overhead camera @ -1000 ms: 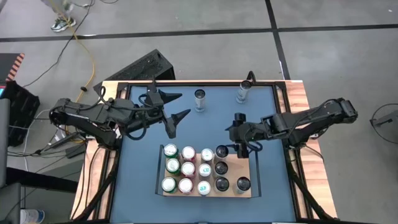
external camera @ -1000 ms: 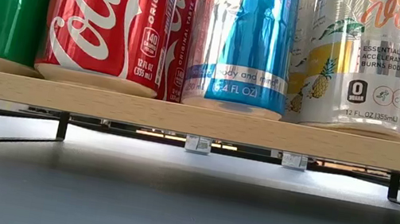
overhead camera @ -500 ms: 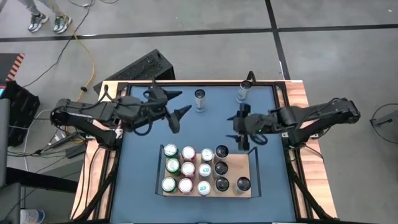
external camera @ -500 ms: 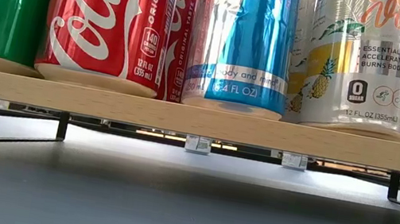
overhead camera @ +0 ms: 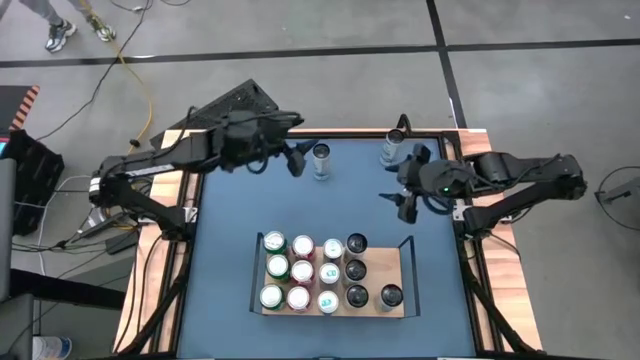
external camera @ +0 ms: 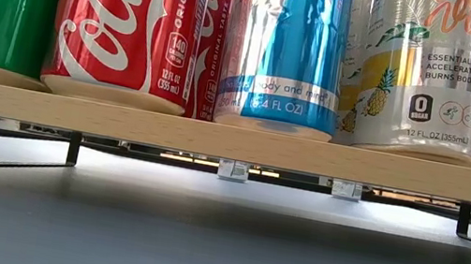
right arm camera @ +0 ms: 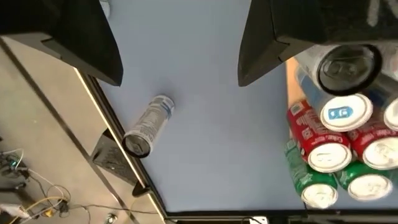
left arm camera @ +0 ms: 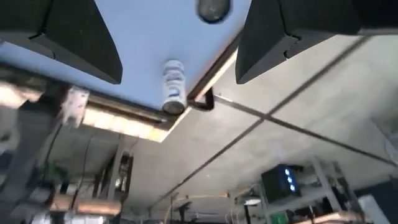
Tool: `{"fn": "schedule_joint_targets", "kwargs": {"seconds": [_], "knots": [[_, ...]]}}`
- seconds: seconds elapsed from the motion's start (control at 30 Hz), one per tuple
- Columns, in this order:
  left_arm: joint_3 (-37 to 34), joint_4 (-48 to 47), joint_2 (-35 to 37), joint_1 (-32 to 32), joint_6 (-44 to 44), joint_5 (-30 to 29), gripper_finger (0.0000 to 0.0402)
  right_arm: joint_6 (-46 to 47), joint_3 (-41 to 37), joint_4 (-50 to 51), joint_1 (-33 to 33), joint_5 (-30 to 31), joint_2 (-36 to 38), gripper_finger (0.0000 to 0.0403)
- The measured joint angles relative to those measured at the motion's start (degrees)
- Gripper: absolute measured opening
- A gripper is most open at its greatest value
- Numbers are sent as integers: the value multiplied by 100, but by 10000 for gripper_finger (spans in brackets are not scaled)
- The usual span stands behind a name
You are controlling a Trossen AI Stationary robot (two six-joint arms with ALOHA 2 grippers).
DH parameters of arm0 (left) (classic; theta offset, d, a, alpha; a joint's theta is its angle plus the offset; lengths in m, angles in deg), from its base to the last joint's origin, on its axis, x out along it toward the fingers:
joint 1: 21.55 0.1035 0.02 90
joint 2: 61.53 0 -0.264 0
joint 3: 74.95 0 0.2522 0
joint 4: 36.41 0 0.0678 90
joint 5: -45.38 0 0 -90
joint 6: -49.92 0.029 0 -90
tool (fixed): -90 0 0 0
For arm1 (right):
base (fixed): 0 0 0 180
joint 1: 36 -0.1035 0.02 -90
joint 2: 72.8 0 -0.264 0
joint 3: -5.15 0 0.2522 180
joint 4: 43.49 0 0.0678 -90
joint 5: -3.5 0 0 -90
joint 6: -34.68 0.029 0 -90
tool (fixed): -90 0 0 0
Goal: Place canned beverage on shelf
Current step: Put the bottom white-blue soda can on the shelf aligned with the other white-blue soda can
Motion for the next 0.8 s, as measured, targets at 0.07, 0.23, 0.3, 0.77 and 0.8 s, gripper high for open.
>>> {"fn": "schedule_joint_targets", "kwargs": {"seconds": [0.07, 0.23, 0.3, 0.77, 0.8], "knots": [[5, 62, -172, 233, 288, 208, 300, 151, 7, 54, 0, 3, 74, 301], [-5, -160, -508, 804, 684, 707, 300, 306, 1, 177, 9, 21, 180, 301], [-2, -103, -642, 985, 874, 1055, 300, 320, 3, 150, -4, 126, 182, 301], [-5, -214, -1698, 1718, 1708, 2096, 300, 314, 0, 281, 251, 287, 70, 301], [-5, -211, -1747, 1728, 1780, 2207, 300, 308, 0, 296, 285, 287, 70, 301]]}}
